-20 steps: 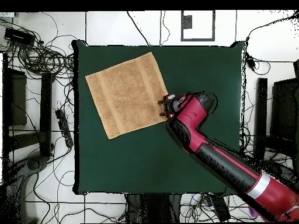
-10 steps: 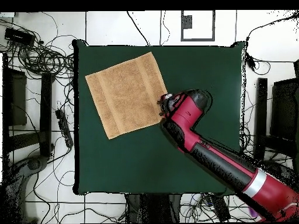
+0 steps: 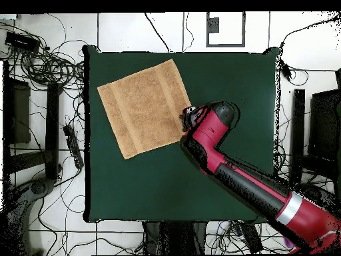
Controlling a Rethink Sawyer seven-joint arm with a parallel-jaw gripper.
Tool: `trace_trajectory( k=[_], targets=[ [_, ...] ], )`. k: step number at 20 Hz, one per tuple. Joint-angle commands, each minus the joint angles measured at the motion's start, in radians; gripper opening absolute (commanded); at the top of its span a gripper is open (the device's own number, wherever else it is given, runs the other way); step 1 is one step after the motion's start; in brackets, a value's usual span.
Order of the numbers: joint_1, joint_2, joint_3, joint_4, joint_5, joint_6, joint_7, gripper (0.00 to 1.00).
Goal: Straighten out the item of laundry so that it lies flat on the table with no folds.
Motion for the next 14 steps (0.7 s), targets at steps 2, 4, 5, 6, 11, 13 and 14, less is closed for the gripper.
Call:
trace_trajectory(
  k=[2, 4, 5, 6, 11, 13, 14],
  targets=[
    [-0.034, 0.08, -0.206, -0.139, -0.025, -0.192, -0.507, 1.0],
    [-0.038, 0.076, -0.208, -0.142, -0.026, -0.198, -0.528, 1.0],
    [-0.039, 0.074, -0.208, -0.143, -0.026, -0.2, -0.534, 1.0],
    [-0.04, 0.072, -0.208, -0.139, -0.024, -0.197, -0.531, 1.0],
    [-0.032, 0.065, -0.214, -0.122, -0.027, -0.177, -0.499, 1.0],
    [-0.031, 0.059, -0.215, -0.12, -0.025, -0.184, -0.504, 1.0],
    [-0.033, 0.056, -0.216, -0.12, -0.024, -0.19, -0.513, 1.0]
  ],
)
